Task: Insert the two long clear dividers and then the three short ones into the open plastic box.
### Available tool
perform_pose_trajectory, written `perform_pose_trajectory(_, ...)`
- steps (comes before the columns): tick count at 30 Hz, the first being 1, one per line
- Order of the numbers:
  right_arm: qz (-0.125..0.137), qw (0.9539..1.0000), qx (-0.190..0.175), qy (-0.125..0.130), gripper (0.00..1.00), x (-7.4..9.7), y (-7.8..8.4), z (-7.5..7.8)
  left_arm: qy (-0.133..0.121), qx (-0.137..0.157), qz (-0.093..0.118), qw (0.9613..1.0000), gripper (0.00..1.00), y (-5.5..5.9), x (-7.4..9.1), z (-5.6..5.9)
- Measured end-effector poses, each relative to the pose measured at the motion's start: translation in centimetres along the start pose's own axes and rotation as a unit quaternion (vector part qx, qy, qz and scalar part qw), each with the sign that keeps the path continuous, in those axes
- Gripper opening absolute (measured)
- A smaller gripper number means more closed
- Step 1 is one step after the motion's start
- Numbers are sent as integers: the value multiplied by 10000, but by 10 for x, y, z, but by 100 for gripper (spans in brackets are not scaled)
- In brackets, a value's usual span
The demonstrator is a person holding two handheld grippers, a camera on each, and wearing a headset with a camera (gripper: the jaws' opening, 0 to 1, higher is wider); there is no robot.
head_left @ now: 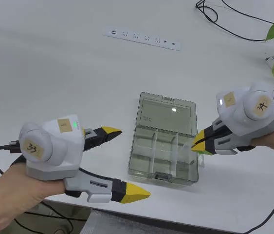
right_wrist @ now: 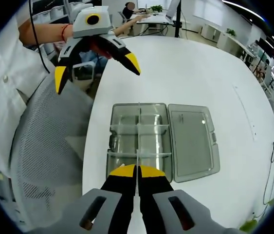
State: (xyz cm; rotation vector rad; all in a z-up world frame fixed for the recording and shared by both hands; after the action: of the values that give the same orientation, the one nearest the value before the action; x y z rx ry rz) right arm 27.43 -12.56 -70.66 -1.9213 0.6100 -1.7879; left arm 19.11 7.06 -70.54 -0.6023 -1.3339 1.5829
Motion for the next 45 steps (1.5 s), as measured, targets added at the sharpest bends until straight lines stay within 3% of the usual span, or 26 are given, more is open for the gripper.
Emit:
perform_pose_trajectory(17,-155,9999,32,-47,2,-9,4,0,-21,33,36,10000,91,2,1,0)
perform_pose_trajectory(26,-1,9997,-210,-140,2,-13,11,4,-18,43,49,10000,90,3,1,2)
perform_pose_trajectory(45,164,9998,22,56,2,-31,19,-4,-28,69,56,10000,90,3,2,5)
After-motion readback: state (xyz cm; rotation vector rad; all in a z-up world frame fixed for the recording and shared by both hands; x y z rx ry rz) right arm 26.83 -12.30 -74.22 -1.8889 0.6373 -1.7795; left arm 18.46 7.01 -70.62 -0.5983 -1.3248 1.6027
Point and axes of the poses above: the centre of the closed fingertips' face, and the gripper's own axes: x roughly backward along the fingers, z roughly to its right, y roughly out of its underside, the point moved 7 cm from there along x, roughly backward along the fingers, and after that the axes turned 9 degrees about z, right-handed, at the moved point
